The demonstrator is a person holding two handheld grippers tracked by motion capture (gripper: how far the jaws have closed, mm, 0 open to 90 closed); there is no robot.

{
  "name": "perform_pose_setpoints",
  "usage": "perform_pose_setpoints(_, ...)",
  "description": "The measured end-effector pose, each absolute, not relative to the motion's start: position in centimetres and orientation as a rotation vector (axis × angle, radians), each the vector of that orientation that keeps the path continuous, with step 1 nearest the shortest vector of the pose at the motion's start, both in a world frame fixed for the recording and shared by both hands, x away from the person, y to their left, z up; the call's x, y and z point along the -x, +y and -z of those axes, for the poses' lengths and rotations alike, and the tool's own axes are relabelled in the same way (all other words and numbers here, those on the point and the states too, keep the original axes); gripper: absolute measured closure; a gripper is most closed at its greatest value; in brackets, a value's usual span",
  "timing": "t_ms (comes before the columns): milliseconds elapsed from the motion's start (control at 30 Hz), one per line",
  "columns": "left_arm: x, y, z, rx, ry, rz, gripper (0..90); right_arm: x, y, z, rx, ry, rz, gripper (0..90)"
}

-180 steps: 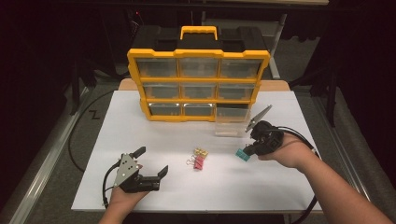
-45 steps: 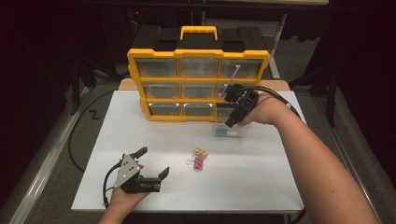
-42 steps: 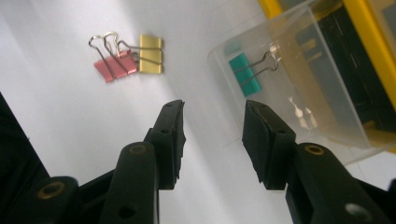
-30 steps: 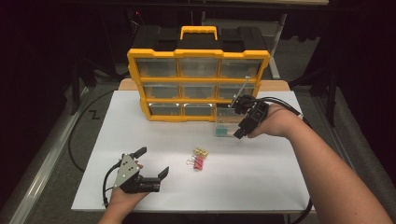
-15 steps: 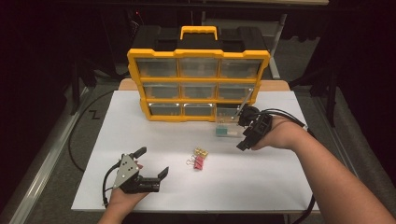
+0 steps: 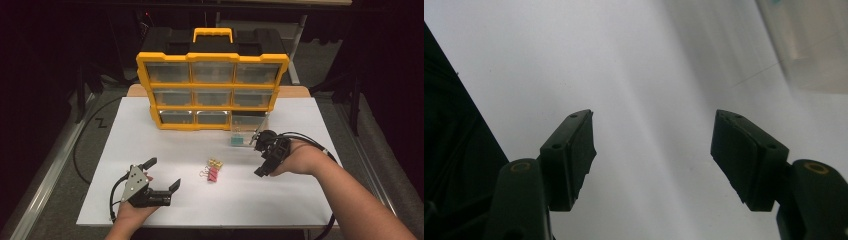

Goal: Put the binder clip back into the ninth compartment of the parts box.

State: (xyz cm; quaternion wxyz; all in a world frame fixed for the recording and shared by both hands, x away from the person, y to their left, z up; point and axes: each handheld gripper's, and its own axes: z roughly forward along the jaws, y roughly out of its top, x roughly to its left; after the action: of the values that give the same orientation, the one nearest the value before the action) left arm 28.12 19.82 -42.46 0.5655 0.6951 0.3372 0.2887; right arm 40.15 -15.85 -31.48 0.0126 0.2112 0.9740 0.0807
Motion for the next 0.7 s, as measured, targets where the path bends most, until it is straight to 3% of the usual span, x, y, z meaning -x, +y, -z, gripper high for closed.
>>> perform_pose_setpoints(267,-28.1,19.8,42.5,-1.637,0.795,-0.676,0.2,-39.5,-15.9,33.1,-0.67,3.028,-0.243,22.4)
perform_pose_setpoints(700,-28.1,19.8,42.5,-1.635,0.79,-0.677,0.2,-38.0,-14.1,36.0,-0.592,3.085,-0.241,24.3)
